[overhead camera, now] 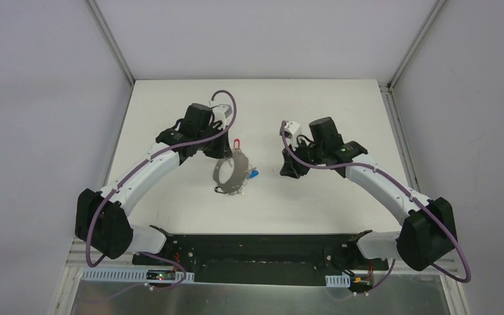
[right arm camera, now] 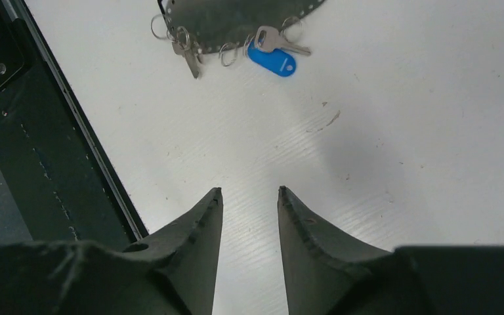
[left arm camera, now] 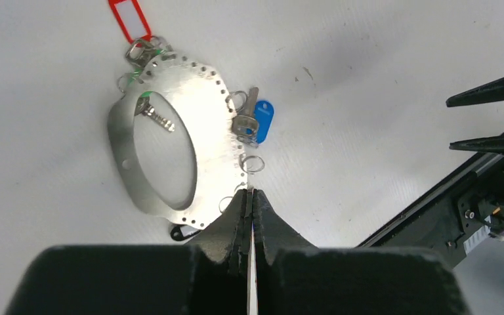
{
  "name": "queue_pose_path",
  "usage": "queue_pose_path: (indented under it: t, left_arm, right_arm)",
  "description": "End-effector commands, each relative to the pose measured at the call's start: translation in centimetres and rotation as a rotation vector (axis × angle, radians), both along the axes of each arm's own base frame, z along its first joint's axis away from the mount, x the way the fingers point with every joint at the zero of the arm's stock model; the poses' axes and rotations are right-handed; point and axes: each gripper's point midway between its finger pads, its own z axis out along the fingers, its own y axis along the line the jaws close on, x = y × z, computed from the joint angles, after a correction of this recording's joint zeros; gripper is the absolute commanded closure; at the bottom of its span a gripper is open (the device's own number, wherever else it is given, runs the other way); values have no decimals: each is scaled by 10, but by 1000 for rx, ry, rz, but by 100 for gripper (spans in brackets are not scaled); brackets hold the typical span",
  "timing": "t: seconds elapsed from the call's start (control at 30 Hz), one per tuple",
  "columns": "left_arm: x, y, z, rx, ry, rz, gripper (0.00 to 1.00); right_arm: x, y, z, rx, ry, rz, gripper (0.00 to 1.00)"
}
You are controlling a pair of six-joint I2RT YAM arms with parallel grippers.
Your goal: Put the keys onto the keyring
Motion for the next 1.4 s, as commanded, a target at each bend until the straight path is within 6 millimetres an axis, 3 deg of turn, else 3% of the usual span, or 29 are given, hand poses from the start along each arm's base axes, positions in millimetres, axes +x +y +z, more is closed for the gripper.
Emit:
queue_pose_path:
  t: [0.0,0.27,0.4,0.57,0.83,1.03,1.37]
  left_arm:
    - [13,6,11,51,-46,14,100]
    - [22,26,-17,185,-18,62,100]
    - [41,47,-40,290,18,115,98]
    - [58,71,-72,349,177,163,65]
    - [61,79,-110,366,349,159,34]
    - [58,83,-121,328,419,158,31]
    - [40,67,-141,159,586,118,39]
  right_arm:
    - [0,3,3,19,-14,28,61]
    - [3,-3,7,17,-36,1,54]
    - [4,-4,12,30,-46,-6,49]
    - [3,-7,15,38,-52,-10,47]
    - [0,-9,14,61,-23,-1,47]
    - [-2,-9,13,69,-7,9,47]
    - [-3,-10,10,68,17,12,47]
